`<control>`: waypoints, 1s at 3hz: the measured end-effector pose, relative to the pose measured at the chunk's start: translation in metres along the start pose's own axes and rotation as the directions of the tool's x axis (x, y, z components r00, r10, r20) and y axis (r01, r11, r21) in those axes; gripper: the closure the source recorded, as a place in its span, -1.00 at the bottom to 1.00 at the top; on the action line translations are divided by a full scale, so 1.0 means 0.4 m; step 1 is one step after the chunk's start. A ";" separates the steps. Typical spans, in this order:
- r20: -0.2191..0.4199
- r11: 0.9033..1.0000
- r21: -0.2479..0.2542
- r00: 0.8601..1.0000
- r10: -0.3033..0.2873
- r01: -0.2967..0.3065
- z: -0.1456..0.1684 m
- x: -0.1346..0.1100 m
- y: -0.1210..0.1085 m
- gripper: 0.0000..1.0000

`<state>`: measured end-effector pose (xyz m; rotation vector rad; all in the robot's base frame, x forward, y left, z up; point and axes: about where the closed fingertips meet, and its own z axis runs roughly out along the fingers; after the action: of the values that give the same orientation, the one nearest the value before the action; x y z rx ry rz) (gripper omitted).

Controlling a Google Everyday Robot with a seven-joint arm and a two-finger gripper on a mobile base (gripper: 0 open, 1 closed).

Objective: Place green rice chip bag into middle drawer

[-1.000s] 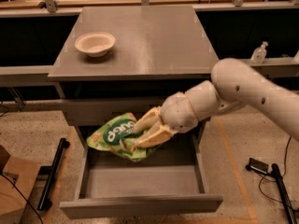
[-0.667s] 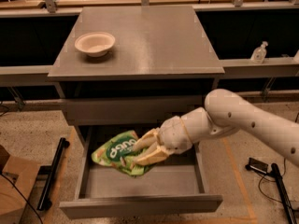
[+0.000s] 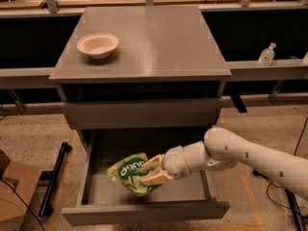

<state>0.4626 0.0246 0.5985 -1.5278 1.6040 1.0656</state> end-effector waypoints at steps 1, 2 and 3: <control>0.031 0.996 0.065 0.997 0.066 -0.068 0.011 0.124 -0.061 0.67; 0.059 0.987 0.109 0.992 0.109 -0.115 0.012 0.202 -0.102 0.21; 0.155 0.979 0.175 0.985 0.075 -0.102 -0.010 0.203 -0.172 -0.26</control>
Offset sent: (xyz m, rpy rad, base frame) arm 0.0512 -0.0518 -0.1149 0.0533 0.0744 -0.2436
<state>0.5240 -0.0139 0.5204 -1.2379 1.6305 1.0237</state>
